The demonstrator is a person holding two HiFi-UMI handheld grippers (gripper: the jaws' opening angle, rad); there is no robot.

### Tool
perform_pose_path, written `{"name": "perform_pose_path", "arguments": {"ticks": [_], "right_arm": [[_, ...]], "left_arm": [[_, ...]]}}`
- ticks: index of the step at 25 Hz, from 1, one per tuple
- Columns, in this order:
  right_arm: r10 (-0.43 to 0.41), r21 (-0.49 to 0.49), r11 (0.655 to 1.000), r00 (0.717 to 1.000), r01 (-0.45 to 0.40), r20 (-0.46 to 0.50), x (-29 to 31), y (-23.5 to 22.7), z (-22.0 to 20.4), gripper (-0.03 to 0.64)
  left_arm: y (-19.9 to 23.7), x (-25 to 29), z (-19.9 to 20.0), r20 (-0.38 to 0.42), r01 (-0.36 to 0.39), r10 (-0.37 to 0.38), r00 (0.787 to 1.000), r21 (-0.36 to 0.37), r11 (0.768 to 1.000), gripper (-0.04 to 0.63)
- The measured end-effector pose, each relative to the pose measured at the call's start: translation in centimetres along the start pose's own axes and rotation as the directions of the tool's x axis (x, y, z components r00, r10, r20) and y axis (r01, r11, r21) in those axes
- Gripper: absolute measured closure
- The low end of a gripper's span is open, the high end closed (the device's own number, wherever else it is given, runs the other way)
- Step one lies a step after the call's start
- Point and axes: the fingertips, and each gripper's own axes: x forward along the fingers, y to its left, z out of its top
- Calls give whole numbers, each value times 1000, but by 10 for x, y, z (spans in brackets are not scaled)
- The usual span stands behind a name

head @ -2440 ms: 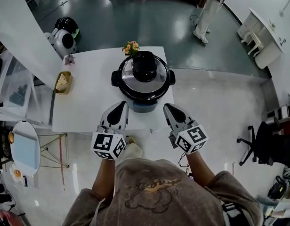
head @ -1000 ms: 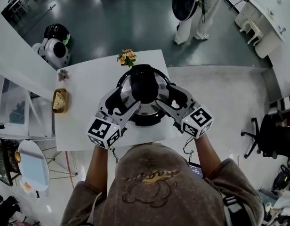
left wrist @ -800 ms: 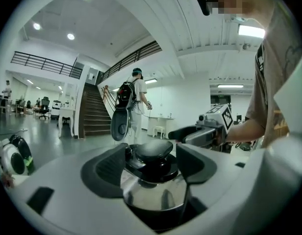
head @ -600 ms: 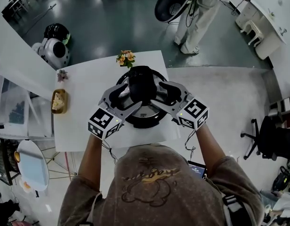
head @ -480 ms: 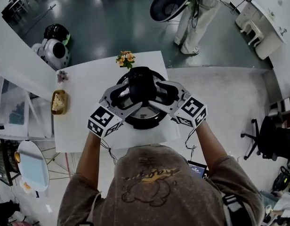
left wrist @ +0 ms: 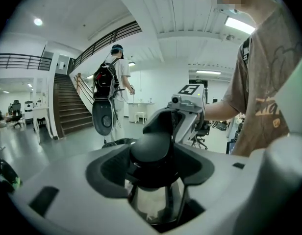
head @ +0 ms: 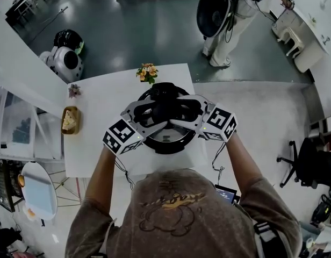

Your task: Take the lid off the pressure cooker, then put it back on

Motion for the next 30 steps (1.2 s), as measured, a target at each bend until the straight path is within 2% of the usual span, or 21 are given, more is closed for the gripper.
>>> {"name": "perform_pose_path", "arguments": {"ticks": [3,13,23,30], "right_arm": [[14,4,1000,1000,-14,10,1,0,1,360],[-27,7,1000,999,27,21,1,-1,1,351],[-143,76,987,990,142,8,2,0,2,351],[-264,144,954,965,263,-15,0,0,1,351]], "left_arm": [[1,0,0,-1,13,-13,1000,2,1000,319],[4,0,0,2,46,-46,999,16,999,336],[5,0,0,-6,154,-154,988,36,987,336],[6,2,1,-9,273,-273,962,87,958,336]]}}
